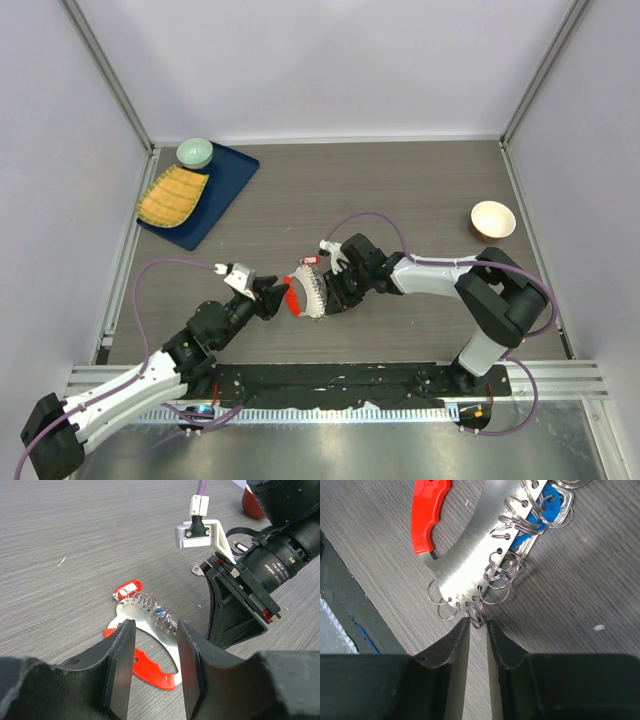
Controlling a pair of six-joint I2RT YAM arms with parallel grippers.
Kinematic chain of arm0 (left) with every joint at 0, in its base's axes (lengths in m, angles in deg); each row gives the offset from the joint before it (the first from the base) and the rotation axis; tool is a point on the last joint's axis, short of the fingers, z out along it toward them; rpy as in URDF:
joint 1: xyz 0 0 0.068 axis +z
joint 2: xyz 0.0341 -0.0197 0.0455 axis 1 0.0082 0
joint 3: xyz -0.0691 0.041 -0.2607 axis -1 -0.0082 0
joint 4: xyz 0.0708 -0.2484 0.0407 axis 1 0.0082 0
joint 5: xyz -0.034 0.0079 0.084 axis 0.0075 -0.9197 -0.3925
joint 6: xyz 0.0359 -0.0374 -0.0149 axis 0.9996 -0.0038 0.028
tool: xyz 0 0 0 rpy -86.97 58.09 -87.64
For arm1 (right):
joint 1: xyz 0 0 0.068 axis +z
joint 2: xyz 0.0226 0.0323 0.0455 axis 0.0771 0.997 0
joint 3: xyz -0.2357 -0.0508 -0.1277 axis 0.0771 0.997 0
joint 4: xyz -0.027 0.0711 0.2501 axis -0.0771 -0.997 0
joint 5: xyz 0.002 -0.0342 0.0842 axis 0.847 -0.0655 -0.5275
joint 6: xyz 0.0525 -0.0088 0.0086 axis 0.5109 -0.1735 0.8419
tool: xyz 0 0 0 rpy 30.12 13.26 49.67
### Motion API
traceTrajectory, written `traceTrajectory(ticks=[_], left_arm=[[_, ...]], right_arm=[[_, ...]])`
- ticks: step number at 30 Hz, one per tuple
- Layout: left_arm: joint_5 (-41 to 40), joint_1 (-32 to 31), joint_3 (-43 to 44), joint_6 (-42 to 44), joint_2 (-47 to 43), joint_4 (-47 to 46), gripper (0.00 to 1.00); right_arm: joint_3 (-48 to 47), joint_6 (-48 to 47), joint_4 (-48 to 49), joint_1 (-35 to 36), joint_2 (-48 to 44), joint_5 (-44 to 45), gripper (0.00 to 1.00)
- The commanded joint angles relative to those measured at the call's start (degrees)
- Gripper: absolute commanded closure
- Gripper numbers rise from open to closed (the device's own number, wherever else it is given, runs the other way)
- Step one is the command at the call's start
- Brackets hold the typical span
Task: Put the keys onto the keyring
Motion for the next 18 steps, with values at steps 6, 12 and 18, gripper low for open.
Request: traceTrajectory(ticks=[6, 12, 18], left_arm=[[0.61, -0.16, -0.59, 0.41, -0.42, -0.94, 0.57], [0.69, -0.16, -0.59, 0.32, -0.86, -0.67, 0.57], [0.87, -0.16, -0.59, 0.41, -0.68, -0.76, 0.57]], right_arm=[[-2.18, 1.49, 0.64, 1.57, 1.23, 1.65, 0.74], [-2.71, 1.85, -0.15, 2.71, 1.76, 5.34, 0.79], [-4.03, -0.70, -4.19, 3.07, -0.87, 8.50, 0.95]])
